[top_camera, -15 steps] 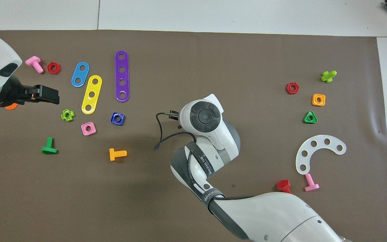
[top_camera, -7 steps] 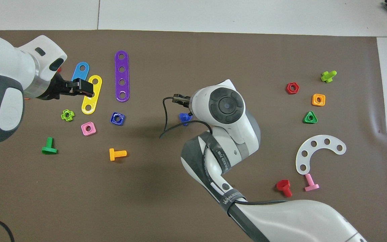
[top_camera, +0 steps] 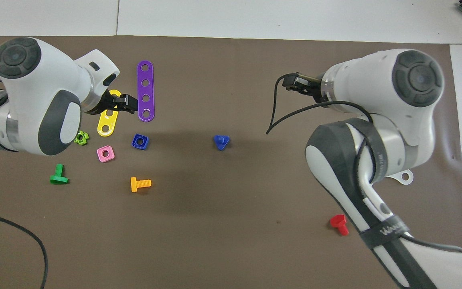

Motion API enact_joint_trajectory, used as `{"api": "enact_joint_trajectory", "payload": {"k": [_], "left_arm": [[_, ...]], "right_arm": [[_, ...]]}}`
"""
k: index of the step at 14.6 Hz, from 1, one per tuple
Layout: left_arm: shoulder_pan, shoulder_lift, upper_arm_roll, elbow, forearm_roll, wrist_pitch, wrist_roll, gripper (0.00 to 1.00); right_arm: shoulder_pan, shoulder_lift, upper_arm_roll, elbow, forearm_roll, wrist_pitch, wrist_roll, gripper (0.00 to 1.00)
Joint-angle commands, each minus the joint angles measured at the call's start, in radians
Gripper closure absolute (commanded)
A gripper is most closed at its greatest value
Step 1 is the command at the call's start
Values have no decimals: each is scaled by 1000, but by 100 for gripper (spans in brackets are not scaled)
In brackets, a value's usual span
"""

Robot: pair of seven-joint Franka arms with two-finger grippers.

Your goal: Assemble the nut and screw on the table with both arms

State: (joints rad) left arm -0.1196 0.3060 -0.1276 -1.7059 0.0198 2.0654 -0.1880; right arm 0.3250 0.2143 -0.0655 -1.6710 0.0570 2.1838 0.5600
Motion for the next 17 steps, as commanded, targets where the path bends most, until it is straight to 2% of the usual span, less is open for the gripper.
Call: {"api": "enact_joint_trajectory", "payload": {"k": [1,4,8,11,13,15,17], "left_arm": [[-26,68,14,3,40,48,-18,3],[-28,77,13,-43,54,91,-16,4],[-41,77,11,-162,55,212,-10,7],[-57,73,9,-179,55,208,-2,7],[-67,67,8,-192,55,193,36,6],[-63,64,8,-196,55,171,85,6],[-57,59,8,-198,54,148,148,7]], "right_arm": [[-101,-78,13,-15,-12,-117,-130,0],[-181,-137,15,-7,-59,-243,-233,0],[-248,-208,12,2,-59,-434,-360,0],[-268,-214,-17,82,-42,-611,-426,0],[-268,-228,-28,68,-40,-630,-485,0],[-271,-260,-28,8,-42,-613,-488,0],[-279,-260,-17,13,-45,-612,-476,0]]}}
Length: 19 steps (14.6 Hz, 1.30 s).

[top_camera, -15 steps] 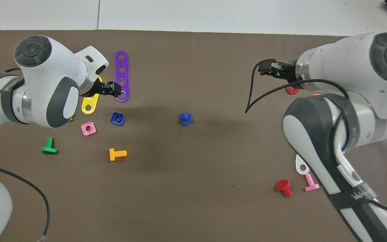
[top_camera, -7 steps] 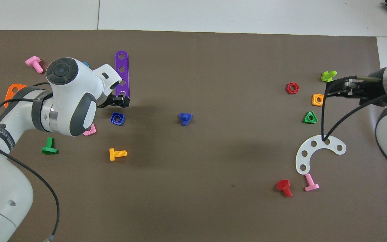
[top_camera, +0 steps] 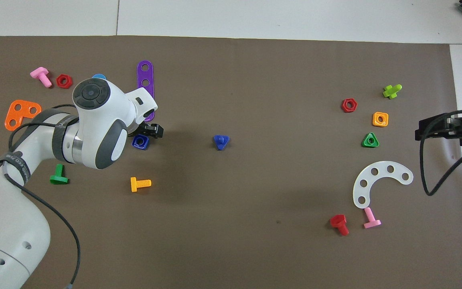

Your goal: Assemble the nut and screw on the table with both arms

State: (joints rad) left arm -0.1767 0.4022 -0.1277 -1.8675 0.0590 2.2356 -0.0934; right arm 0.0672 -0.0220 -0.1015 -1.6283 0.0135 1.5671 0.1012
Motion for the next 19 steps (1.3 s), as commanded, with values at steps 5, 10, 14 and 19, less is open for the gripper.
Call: {"api": "enact_joint_trajectory", "payload": {"k": [5,10,14,19], "left_arm": [[3,-42,8,-53,15,-27,130,7],[14,-51,8,-76,13,-33,205,8],[19,-57,8,-73,12,-56,208,12],[19,-62,8,-78,9,-63,210,23]], "right_arm": [[-20,-26,23,-10,-7,-10,-20,0],[-6,-27,22,-16,-13,-7,-23,0],[-4,-26,25,8,-64,-41,-29,0],[-6,-27,26,27,-35,-64,-23,0]]}}
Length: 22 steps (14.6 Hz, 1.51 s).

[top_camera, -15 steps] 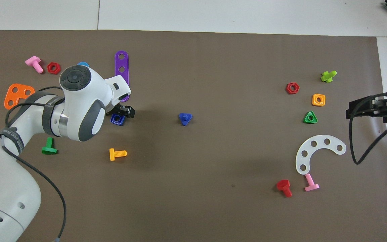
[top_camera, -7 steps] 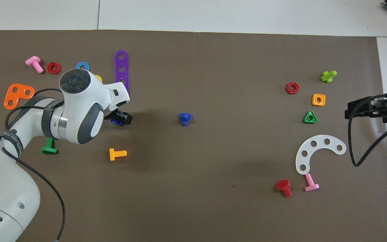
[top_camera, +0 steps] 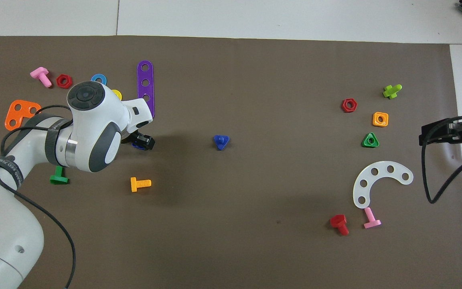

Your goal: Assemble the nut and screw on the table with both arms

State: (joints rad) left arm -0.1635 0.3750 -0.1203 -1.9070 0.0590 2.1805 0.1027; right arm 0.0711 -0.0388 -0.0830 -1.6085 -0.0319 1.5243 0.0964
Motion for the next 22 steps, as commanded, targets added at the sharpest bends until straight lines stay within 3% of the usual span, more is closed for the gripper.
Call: {"api": "enact_joint_trajectory", "payload": {"k": [1,13,18,21,22], "left_arm": [[4,-34,1,-37,7,-7,12,23],[-10,-34,1,-46,-33,28,-17,42],[-10,-36,1,-90,-33,114,-44,46],[-8,-36,-1,-84,-33,110,-43,55],[-8,-36,-1,-84,-33,110,-43,61]], "right_arm": [[-10,-10,8,5,9,-16,-18,0],[-10,-23,8,-8,10,-10,-21,0],[-10,-23,8,-8,9,-10,-23,0],[-10,-23,8,-8,9,-12,-23,0],[-10,-23,8,-8,9,-10,-23,0]]}}
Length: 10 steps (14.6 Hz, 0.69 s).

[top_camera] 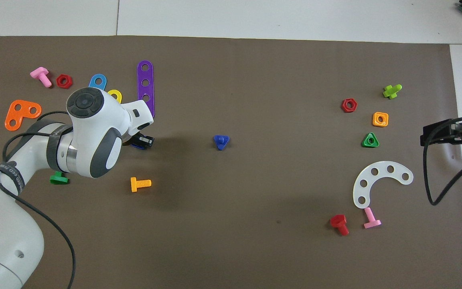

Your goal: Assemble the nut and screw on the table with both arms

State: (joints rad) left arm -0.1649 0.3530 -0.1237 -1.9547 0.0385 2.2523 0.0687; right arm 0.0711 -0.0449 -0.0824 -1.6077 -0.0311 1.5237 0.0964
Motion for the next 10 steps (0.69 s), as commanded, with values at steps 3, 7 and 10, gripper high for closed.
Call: {"api": "enact_joint_trajectory", "payload": {"k": [3,7,10], "left_arm": [[-8,-14,3,-32,-12,36,-10,72],[-27,-9,4,48,-68,-26,-59,74],[-73,-5,6,103,-68,-46,-196,75]], "right_arm": [[-10,-16,7,-11,8,-11,-23,0],[-10,-16,7,-11,10,-11,-21,0],[-10,-16,7,-9,8,-11,-23,0]]}}
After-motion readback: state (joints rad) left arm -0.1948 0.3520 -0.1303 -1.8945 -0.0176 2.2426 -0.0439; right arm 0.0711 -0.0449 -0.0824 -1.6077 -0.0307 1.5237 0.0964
